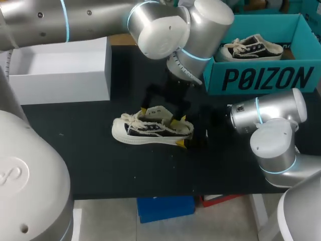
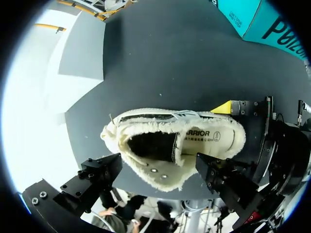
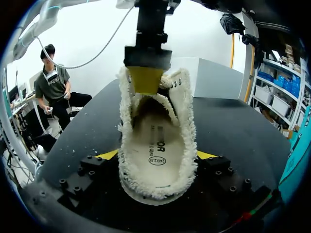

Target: Take the shoe out of the shoebox, open the shoe tongue, remove and reinsert the insole, then place the shoe into the shoebox

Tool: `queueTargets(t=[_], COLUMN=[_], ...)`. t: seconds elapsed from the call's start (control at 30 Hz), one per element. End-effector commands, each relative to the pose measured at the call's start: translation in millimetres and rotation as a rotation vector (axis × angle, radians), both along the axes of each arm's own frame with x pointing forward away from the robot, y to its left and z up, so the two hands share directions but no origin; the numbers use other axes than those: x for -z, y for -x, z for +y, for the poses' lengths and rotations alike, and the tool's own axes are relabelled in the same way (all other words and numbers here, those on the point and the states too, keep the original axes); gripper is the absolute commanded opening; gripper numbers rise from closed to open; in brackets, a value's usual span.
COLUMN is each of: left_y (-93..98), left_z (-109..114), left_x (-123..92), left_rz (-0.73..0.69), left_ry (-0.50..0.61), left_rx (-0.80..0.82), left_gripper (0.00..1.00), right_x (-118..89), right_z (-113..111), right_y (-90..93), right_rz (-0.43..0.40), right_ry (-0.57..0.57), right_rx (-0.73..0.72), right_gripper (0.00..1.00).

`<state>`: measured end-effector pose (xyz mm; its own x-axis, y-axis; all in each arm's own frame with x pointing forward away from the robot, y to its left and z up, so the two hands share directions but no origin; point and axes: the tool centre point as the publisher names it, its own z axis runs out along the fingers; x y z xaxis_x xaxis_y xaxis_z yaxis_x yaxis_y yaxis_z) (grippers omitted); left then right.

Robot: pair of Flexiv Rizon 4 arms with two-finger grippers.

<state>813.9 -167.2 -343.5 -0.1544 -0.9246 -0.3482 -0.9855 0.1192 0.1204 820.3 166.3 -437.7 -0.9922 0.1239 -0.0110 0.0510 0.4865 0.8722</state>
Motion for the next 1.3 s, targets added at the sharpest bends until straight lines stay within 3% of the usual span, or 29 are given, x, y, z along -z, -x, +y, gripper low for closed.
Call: queueTargets(t=[0.03, 0.4, 0.43, 0.47, 0.5, 0.53, 0.57, 0.6, 0.63, 0.93, 1.3], left_y=[-2.6, -6.6, -6.5, -6.4, -6.3, -6.3, -6.2, -6.3, -6.2, -5.5, -9.2], left_z=[-1.5, 4.3, 4.4, 4.4, 4.4, 4.1, 3.4, 2.5, 1.5, 0.0, 1.8], left_x=[14.1, 30.2, 30.3, 30.3, 30.3, 30.4, 30.4, 30.3, 30.2, 31.1, 14.9], left_rz=[0.003, 0.014, 0.015, 0.015, 0.014, 0.015, 0.015, 0.014, 0.014, 0.015, -0.003], left_ry=[-0.005, -0.022, -0.023, -0.023, -0.023, -0.022, -0.021, -0.020, -0.020, -0.021, 0.006], left_rx=[0.004, 0.011, 0.012, 0.013, 0.014, 0.015, 0.017, 0.019, 0.023, 0.035, 0.045], left_gripper=[1.00, 1.00, 0.93, 0.78, 0.49, 0.34, 0.25, 0.04, 0.00, 0.00, 0.00], right_x=[2.5, 2.5, 2.5, 2.5, 2.5, 2.5, 2.5, 2.5, 2.5, 2.5, 2.5], right_z=[2.7, 2.7, 2.7, 2.7, 2.7, 2.7, 2.7, 2.7, 2.7, 2.7, 2.7], right_y=[0.3, 0.3, 0.3, 0.3, 0.3, 0.3, 0.3, 0.3, 0.3, 0.3, 0.3], right_rz=[0.001, 0.001, 0.001, 0.001, 0.001, 0.001, 0.001, 0.001, 0.001, 0.001, 0.001], right_ry=[0.002, 0.002, 0.002, 0.002, 0.002, 0.002, 0.002, 0.002, 0.002, 0.002, 0.002], right_rx=[0.002, 0.002, 0.002, 0.002, 0.002, 0.002, 0.002, 0.002, 0.002, 0.002, 0.002], right_gripper=[0.00, 0.00, 0.00, 0.00, 0.00, 0.00, 0.00, 0.00, 0.00, 0.00, 0.00])
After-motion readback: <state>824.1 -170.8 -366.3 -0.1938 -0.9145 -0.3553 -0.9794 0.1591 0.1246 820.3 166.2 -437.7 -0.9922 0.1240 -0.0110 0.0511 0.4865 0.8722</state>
